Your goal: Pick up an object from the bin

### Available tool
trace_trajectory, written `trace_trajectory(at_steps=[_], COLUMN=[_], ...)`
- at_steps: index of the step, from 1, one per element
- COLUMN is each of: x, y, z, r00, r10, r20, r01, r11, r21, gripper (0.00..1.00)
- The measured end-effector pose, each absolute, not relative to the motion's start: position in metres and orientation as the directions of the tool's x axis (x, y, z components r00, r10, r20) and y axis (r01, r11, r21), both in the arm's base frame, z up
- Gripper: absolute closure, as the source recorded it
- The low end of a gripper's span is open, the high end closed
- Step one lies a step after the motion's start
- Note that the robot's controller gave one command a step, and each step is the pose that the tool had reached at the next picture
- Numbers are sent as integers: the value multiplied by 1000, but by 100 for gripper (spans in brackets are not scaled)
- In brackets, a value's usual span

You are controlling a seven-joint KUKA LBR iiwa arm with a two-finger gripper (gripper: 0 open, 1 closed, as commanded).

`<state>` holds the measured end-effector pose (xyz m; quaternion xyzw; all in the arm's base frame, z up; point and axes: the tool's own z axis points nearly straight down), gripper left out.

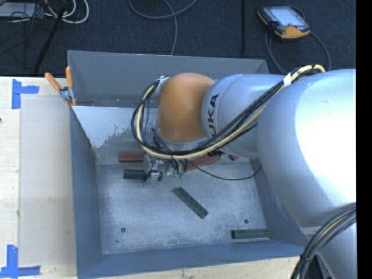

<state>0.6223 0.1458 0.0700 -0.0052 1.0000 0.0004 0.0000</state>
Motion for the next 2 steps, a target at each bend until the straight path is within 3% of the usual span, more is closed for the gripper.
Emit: trace_trajectory(at_steps=[1, 2], x=[622, 622], y=[146, 158], z=[70, 226], r00=[-1000, -1000], r10=[-10, 2], r20=[0, -6], r01=[-10, 2], r11=[1000, 1000], r21=[1, 2], gripper=[100, 100])
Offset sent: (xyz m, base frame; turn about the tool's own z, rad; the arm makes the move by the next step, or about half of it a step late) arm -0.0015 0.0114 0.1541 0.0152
